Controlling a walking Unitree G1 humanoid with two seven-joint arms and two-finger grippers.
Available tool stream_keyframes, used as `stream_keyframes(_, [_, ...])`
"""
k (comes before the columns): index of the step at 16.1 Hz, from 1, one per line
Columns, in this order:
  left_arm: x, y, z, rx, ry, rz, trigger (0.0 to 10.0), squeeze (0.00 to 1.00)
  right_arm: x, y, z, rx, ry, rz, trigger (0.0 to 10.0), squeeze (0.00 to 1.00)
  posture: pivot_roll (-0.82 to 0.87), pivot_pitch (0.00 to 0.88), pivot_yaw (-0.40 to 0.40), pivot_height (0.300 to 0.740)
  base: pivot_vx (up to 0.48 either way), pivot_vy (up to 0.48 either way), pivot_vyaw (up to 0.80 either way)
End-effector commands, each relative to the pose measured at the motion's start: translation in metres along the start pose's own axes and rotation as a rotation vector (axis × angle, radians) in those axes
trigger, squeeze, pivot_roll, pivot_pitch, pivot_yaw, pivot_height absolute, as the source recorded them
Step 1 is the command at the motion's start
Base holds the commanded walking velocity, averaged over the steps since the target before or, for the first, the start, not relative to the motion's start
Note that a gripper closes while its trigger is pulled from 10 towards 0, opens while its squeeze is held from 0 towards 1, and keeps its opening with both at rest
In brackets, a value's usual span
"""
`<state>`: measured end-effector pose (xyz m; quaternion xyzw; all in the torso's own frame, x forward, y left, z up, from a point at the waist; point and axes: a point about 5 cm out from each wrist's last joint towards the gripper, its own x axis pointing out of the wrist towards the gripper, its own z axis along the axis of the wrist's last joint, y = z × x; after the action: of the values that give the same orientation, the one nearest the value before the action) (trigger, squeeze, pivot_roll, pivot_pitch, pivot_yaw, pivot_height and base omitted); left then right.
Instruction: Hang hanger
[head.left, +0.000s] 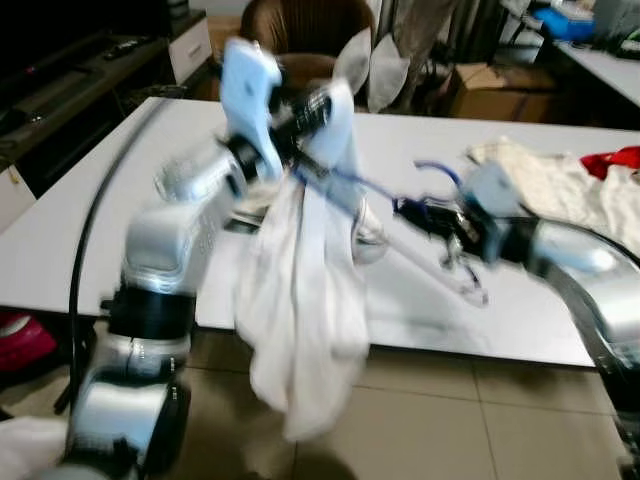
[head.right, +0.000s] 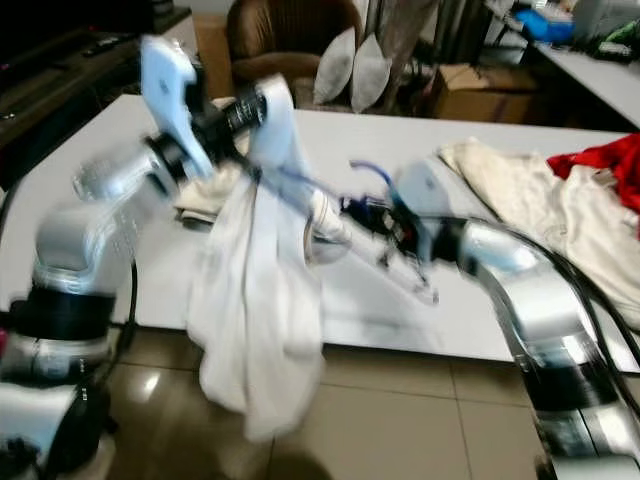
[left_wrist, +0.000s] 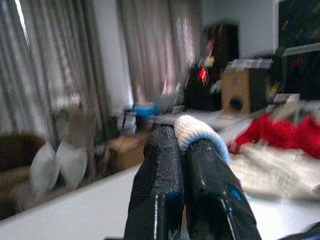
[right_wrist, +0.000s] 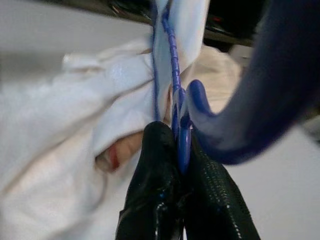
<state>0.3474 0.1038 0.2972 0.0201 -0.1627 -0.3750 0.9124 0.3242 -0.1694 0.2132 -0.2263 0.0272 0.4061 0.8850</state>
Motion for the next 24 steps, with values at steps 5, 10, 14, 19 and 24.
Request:
stream_keyframes(5, [0.002,0.037,0.129,0.136,-0.552,0.137,10.0,0.0,-0.015,-0.104,0.112,-0.41,-0.33,-0.636,10.0,0.0,-0.19,0.0,-0.011,0.74,0.0,0.0,0.0])
stream_keyframes(10, [0.011,0.037,0.087,0.134,-0.388,0.156,10.0,0.0,0.009,-0.088,0.054,-0.444,-0.161,-0.438,10.0,0.0,-0.18,0.0,-0.019,0.74,0.0,0.0,0.0])
stream_keyframes(14, [0.026,0.017,-0.007,0.179,-0.011,0.142,10.0,0.0,0.015,-0.039,-0.022,-0.325,-0.024,-0.189,10.0,0.0,-0.19,0.0,0.003,0.74,0.0,0.0,0.0])
stream_keyframes(19, [0.005,0.03,-0.065,0.167,0.159,0.298,10.0,0.0,-0.016,0.011,-0.06,-0.201,0.032,-0.033,10.0,0.0,-0.21,0.0,0.033,0.74,0.0,0.0,0.0])
stream_keyframes(24, [-0.046,0.046,-0.102,0.33,0.416,0.198,10.0,0.0,-0.069,0.039,-0.025,-0.15,0.071,0.119,10.0,0.0,-0.22,0.0,0.047,0.74,0.0,0.0,0.0])
